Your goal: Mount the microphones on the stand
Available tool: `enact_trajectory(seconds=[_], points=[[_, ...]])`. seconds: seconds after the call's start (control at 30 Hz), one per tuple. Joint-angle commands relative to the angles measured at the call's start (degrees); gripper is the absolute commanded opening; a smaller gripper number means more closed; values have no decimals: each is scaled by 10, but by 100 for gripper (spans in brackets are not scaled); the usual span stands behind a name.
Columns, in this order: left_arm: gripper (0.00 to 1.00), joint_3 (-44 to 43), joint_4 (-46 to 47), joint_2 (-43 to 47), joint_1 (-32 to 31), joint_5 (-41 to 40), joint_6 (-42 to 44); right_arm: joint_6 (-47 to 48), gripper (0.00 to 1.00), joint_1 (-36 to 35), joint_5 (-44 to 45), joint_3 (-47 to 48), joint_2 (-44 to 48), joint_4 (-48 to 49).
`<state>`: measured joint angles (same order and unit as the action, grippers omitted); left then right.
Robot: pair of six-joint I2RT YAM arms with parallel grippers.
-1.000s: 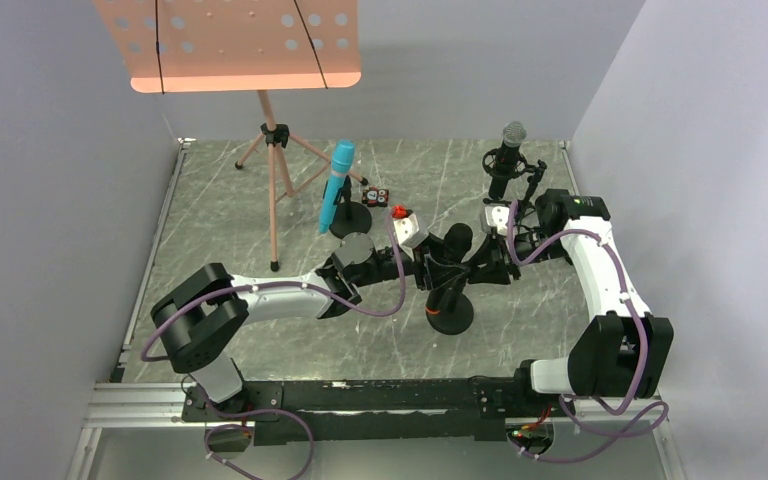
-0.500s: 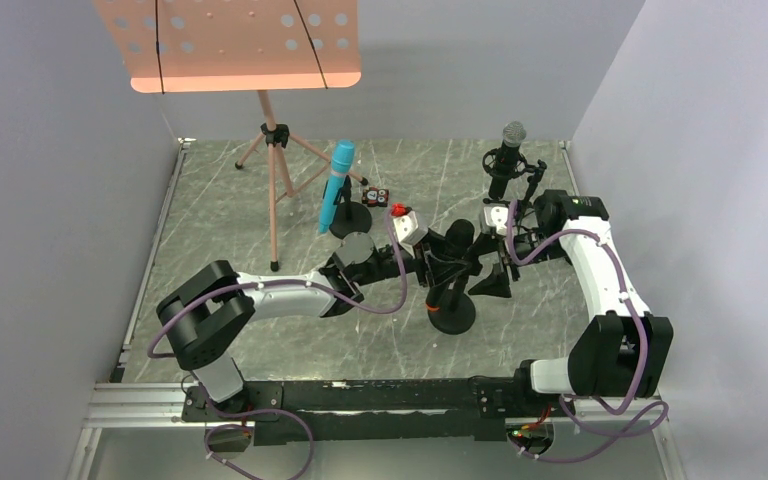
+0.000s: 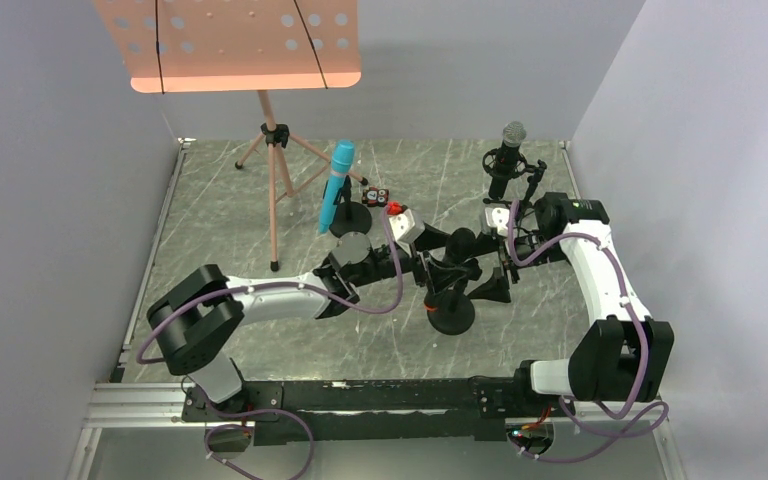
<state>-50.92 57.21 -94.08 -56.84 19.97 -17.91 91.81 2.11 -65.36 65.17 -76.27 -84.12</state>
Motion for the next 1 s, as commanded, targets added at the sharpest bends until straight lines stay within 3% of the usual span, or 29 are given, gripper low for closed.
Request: enact_trajectory(seconds=[0.0, 0.2, 0.47, 0.7, 0.97], points=[[84, 12, -19, 61, 0, -17, 2, 12, 95, 2, -39, -1, 16, 8], [99, 35, -81, 117, 2, -22, 21, 34, 95, 0, -52, 11, 10, -16], [99, 127, -217, 281, 4, -86, 58, -2, 91, -32, -62, 42, 15, 1], [99, 236, -350, 479, 4, -146, 33, -192, 76, -75, -26, 22, 52, 156], [99, 309, -416, 637, 4, -193, -10, -233, 49, -80, -17, -13, 56, 206]])
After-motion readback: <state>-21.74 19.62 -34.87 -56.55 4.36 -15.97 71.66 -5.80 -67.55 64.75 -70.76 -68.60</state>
